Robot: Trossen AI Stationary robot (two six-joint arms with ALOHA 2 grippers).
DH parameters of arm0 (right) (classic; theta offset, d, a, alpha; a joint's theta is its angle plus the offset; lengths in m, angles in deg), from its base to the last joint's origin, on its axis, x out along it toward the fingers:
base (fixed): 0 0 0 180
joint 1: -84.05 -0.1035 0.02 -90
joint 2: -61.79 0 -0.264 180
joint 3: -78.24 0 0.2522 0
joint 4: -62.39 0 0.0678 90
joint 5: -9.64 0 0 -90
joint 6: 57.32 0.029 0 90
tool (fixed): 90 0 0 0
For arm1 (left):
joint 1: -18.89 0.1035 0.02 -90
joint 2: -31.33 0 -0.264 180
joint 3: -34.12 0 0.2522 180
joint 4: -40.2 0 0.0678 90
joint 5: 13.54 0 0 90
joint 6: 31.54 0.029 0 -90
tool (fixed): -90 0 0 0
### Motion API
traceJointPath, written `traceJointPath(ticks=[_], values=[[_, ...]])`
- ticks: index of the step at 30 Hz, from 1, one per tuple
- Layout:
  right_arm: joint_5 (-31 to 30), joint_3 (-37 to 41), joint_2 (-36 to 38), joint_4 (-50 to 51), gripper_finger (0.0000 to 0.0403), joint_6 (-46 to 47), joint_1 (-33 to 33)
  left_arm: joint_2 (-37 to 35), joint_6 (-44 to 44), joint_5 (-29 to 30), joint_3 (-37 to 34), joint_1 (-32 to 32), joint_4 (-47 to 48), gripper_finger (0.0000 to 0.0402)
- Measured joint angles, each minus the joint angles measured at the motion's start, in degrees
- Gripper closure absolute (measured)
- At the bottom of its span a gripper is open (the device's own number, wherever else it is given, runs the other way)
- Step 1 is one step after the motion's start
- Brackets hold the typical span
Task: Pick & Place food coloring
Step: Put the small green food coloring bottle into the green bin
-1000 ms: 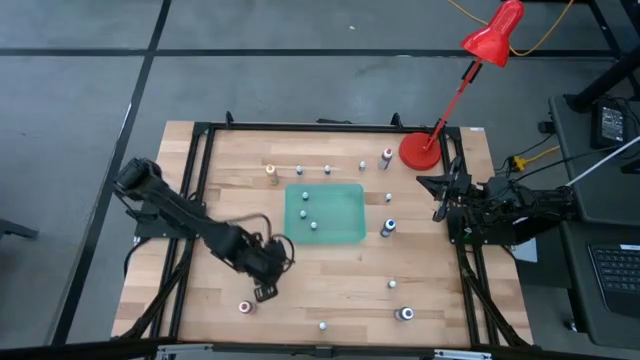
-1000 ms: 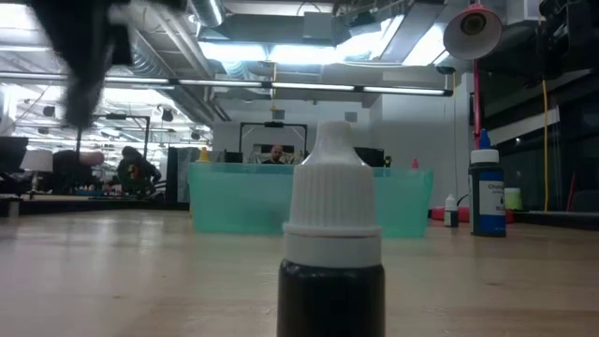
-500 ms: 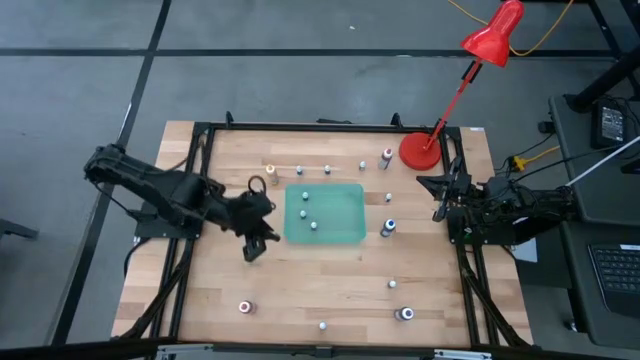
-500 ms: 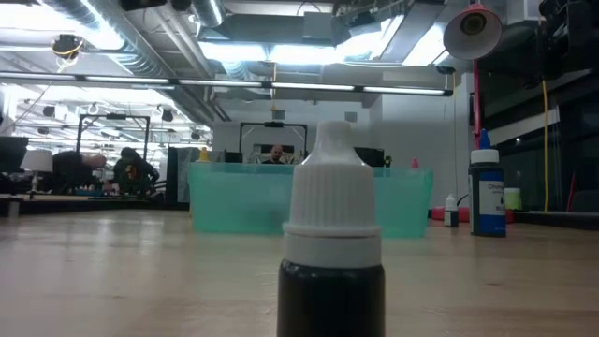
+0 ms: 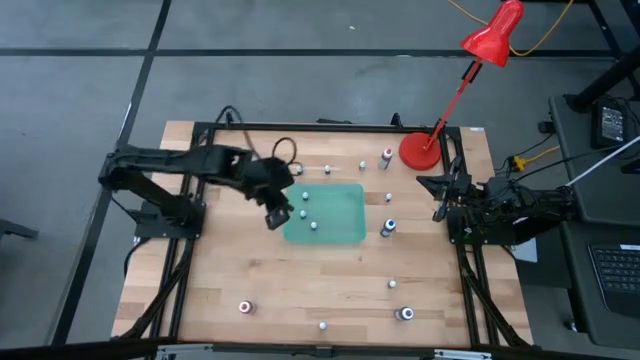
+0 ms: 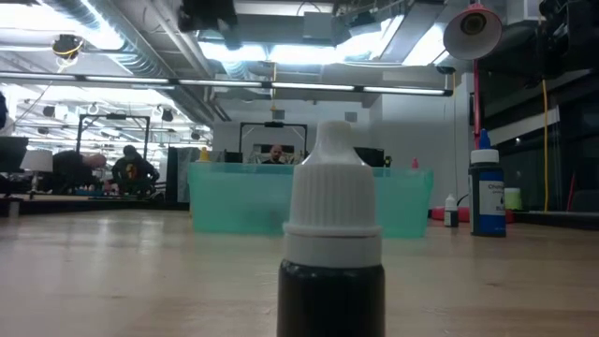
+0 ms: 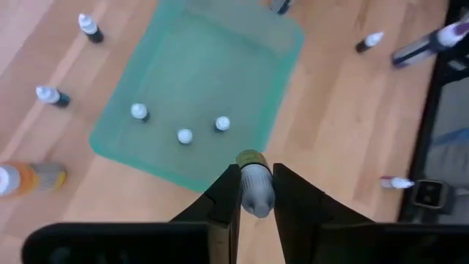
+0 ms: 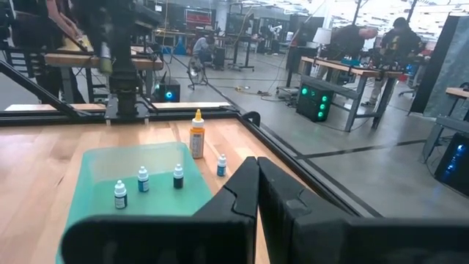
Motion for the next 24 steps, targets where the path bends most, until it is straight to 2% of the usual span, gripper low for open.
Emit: traceJointPath(ticks=[8,17,24], values=[[0.2,0.0,0.0,-0.2,0.0391,0.0,0.0,5.2,6.3,-1.1,-3.4,3.5,-1.5,0.0342],[0.2,0.0,0.0,-0.2,0.0391,0.0,0.0,5.7,4.3,-4.3,-17.1,3.6,-19.1,0.0340],[0.2,0.0,0.0,-0.1,0.0391,0.0,0.0,8.4,4.1,-5.2,-19.7,3.4,-22.6,0.0339]])
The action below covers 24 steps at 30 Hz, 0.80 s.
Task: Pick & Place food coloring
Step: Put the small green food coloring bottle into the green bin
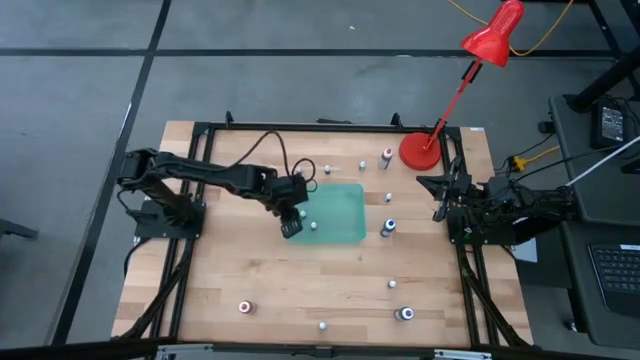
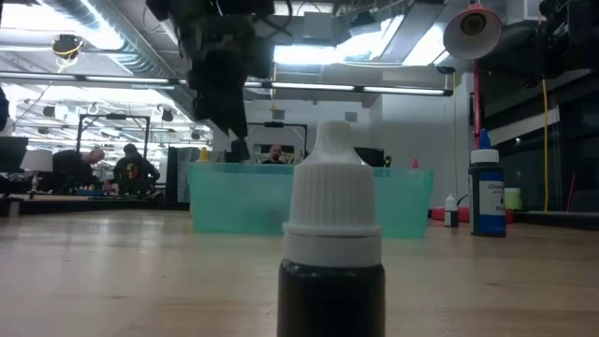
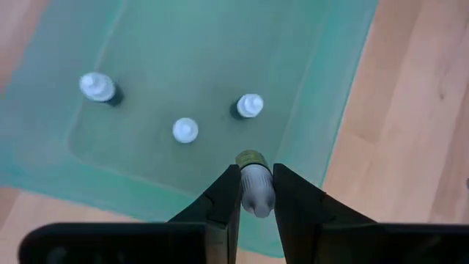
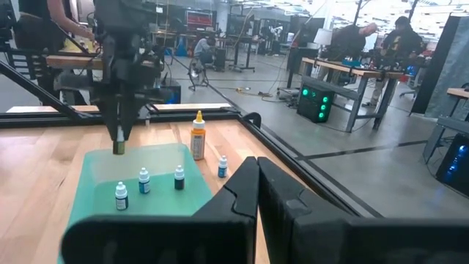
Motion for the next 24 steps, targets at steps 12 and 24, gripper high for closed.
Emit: traceJointPath(ticks=[12,24], values=[[-0.2,0.0,0.0,0.2,0.0391,0.2,0.0,8.1,3.7,-0.6,0.0,-0.6,-2.1,0.0339],[-0.2,0.0,0.0,0.4,0.0391,0.2,0.0,11.6,5.6,-0.4,0.0,-0.6,-3.7,0.0338]])
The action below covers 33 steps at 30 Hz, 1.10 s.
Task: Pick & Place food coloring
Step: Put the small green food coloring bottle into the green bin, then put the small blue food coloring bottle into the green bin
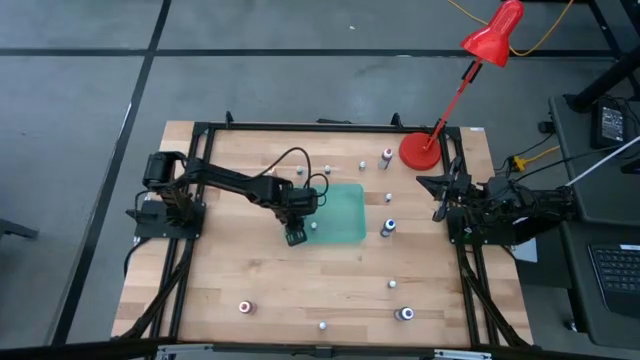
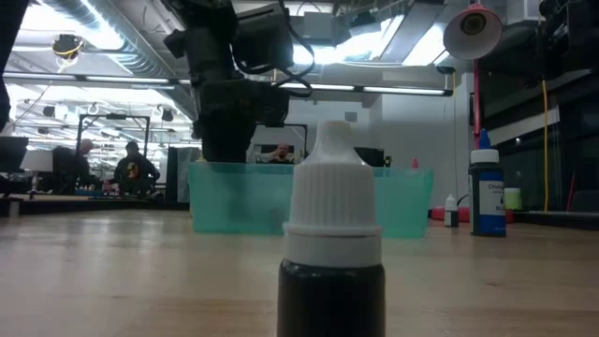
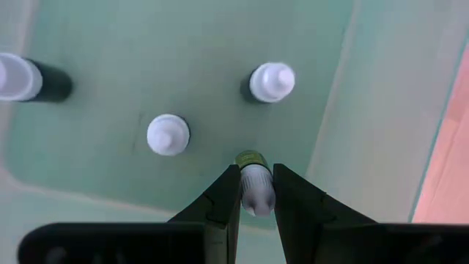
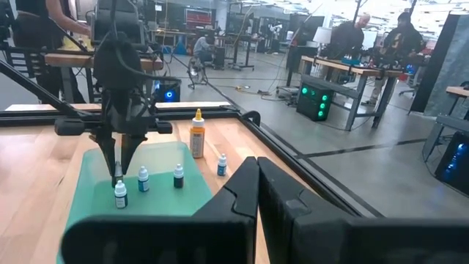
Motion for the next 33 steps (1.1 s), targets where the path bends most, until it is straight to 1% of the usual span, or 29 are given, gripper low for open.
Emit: traceJointPath(ticks=[6,14,18,24,27,30,33], values=[[0.0,0.0,0.0,0.0,0.0391,0.0,0.0,0.0,-0.8,-0.2,0.0,0.0,0.2,0.0325],[0.0,0.0,0.0,0.0,0.0391,0.0,0.0,0.0,-0.9,-0.1,0.8,0.0,1.3,0.0282],[0.0,0.0,0.0,0.0,0.0391,0.0,0.0,-1.1,-0.5,2.6,4.5,0.0,4.3,0.0262],[0.0,0.0,0.0,0.0,0.0391,0.0,0.0,-3.5,3.2,7.8,13.4,0.5,16.8,0.0249],[0.0,0.0,0.0,0.0,0.0391,-0.1,0.0,-5.3,4.2,8.5,17.8,1.5,21.3,0.0249],[0.0,0.0,0.0,0.1,0.0391,-0.1,0.0,-7.9,4.6,9.9,20.9,3.0,23.3,0.0249],[0.0,0.0,0.0,0.1,0.0391,-0.1,0.0,-10.6,5.8,11.2,22.2,5.5,23.8,0.0249]])
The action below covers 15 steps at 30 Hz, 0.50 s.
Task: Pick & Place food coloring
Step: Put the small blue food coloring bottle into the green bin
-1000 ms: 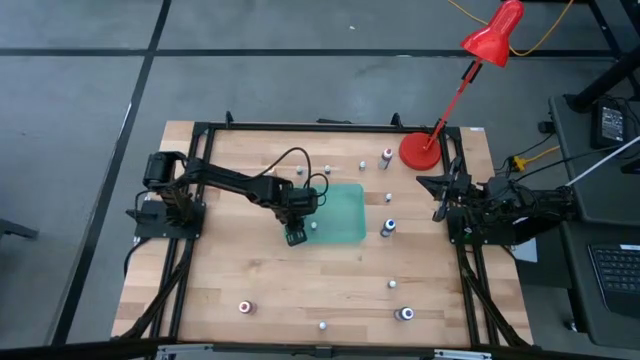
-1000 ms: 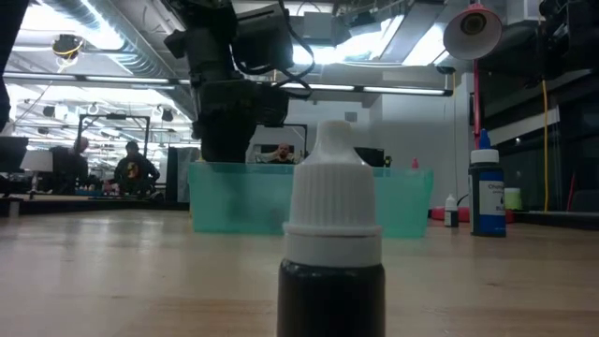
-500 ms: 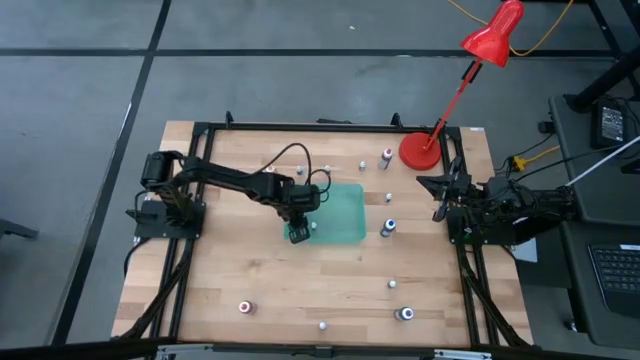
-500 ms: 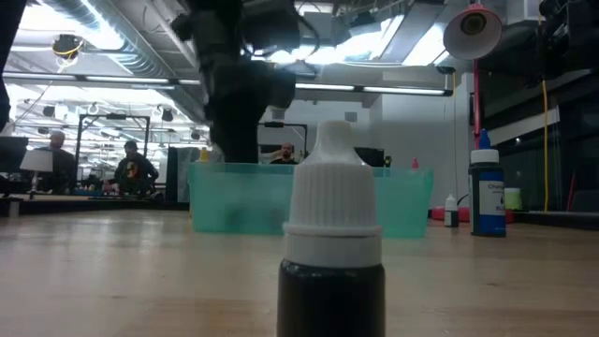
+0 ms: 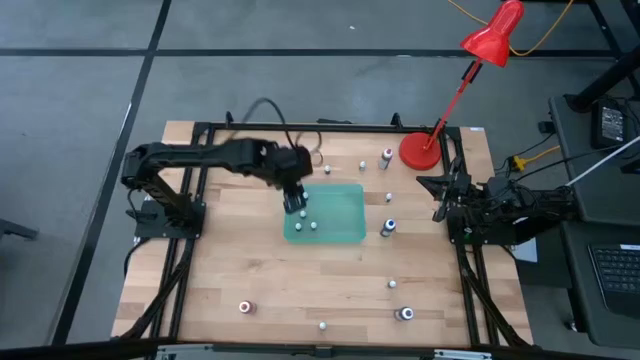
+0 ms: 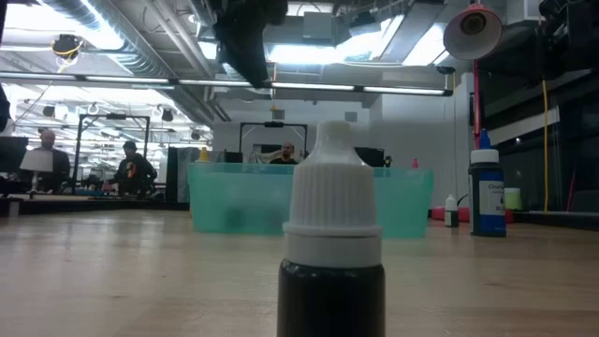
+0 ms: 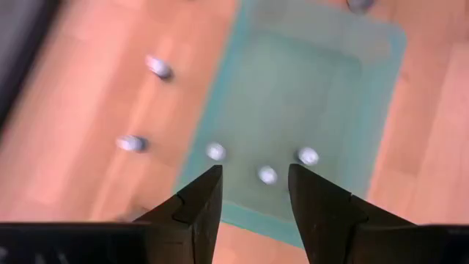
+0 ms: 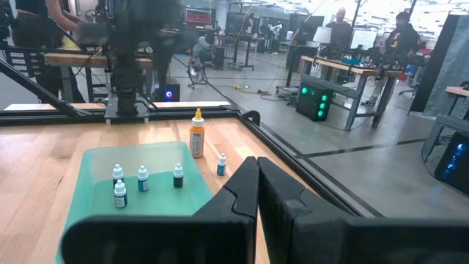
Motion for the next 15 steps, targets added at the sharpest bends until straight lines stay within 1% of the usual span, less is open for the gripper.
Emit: traceJointPath(ticks=[3,7,12,15], values=[[0.0,0.0,0.0,0.0,0.0391,-0.1,0.0,-1.8,2.3,0.9,0.7,3.0,0.2,0.0249],[0.0,0.0,0.0,0.0,0.0391,-0.1,0.0,-1.7,7.2,0.4,1.3,7.9,0.1,0.0249],[0.0,0.0,0.0,-0.1,0.0391,0.0,0.0,1.0,11.6,-0.5,1.3,13.8,-1.0,0.0249],[-0.1,0.0,0.0,-0.4,0.0391,-0.4,0.0,3.1,12.8,-1.5,1.4,17.3,-1.4,0.0248]])
